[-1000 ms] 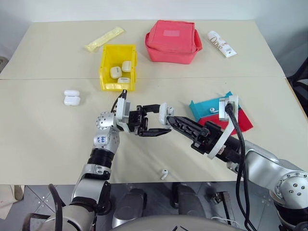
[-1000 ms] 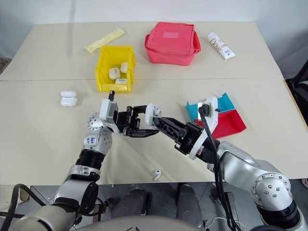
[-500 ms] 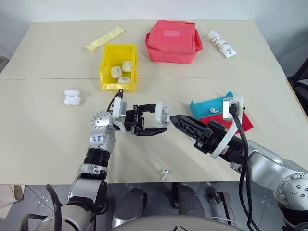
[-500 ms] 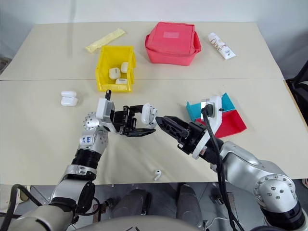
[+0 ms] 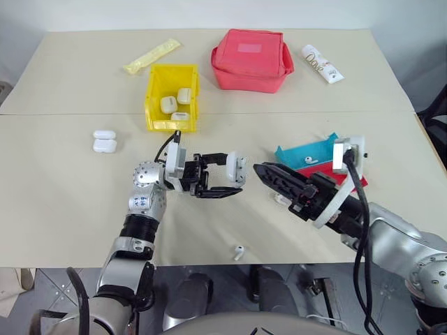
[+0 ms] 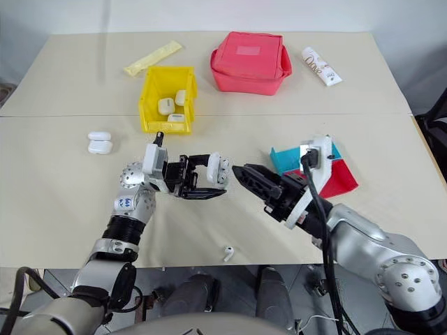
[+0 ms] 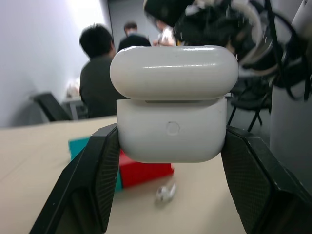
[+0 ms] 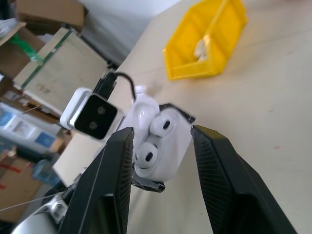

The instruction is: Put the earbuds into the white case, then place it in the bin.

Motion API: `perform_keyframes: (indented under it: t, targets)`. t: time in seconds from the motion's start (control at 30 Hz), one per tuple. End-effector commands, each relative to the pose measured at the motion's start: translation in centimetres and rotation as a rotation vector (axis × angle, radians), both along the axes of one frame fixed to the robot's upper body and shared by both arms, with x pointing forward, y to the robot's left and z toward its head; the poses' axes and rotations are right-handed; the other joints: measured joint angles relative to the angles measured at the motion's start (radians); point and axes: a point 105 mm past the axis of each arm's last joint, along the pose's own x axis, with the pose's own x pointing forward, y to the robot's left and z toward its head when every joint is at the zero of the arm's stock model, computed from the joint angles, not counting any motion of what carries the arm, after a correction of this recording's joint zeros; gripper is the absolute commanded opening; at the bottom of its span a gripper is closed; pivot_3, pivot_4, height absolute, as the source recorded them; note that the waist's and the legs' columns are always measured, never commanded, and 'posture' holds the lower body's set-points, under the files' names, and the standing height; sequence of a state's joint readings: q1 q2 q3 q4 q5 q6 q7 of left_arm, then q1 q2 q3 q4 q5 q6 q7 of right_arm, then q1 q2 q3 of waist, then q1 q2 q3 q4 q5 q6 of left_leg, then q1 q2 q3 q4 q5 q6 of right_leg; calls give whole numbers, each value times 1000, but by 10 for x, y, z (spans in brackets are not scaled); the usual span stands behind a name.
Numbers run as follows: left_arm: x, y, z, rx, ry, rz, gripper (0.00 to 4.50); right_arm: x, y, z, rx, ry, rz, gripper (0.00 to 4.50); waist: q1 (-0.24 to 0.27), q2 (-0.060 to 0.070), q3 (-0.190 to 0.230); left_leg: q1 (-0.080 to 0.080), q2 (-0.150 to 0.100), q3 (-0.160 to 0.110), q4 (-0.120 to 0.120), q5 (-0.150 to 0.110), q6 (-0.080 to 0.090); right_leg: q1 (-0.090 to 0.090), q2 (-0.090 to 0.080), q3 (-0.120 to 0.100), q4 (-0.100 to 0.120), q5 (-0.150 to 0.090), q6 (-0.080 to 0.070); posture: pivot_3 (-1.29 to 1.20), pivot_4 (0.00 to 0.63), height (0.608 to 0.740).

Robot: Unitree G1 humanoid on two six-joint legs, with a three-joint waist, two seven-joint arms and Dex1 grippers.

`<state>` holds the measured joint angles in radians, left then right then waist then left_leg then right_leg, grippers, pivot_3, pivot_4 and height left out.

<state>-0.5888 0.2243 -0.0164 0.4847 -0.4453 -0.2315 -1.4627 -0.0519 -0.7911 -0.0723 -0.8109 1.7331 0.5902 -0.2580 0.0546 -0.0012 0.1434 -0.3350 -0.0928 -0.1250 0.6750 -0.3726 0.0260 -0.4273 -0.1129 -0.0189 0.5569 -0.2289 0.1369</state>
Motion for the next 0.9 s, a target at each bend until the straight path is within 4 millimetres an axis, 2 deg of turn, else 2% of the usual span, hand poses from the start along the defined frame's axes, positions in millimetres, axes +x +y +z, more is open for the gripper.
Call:
perform_keyframes:
  t: [0.03,0.17,0.37,0.47,0.7,0.8,0.9]
  targets:
    - [9,-2,13,70,-60,38,2756,-7,-8,8,-126,-96,15,1937,1,0,0,0,0,0,0,0,0,0,0,0,0,0,0,0,150,740]
    - [28,-4,16,238,-109,141,2756,-4,-14,6,-367,-147,71,1937,3,-1,2,0,0,0,0,0,0,0,0,0,-1,0,0,0,150,740]
    - [36,-16,15,405,-209,141,2756,16,2,20,-609,-293,149,51,-1,-1,3,0,1,0,-3,0,0,-1,0,0,-2,0,0,0,150,740]
    - [37,-20,18,414,-214,128,2756,28,12,25,-676,-335,165,19,-4,-1,3,0,1,1,-5,0,0,-1,-1,-1,-1,0,0,0,150,740]
    - [39,-23,17,475,-229,102,2756,38,45,24,-769,-399,302,19,-3,-2,3,-1,1,0,-6,1,-1,-2,-1,-1,-1,0,0,0,150,740]
    - [41,-24,20,506,-241,95,2756,45,55,12,-802,-391,333,19,-3,-2,3,-1,0,0,-6,1,0,-2,-1,-1,-1,1,0,0,150,740]
    - [41,-24,25,510,-260,93,2756,54,52,2,-837,-371,316,19,-1,-2,3,-1,0,0,-5,1,0,-2,-1,-2,-1,1,0,0,150,740]
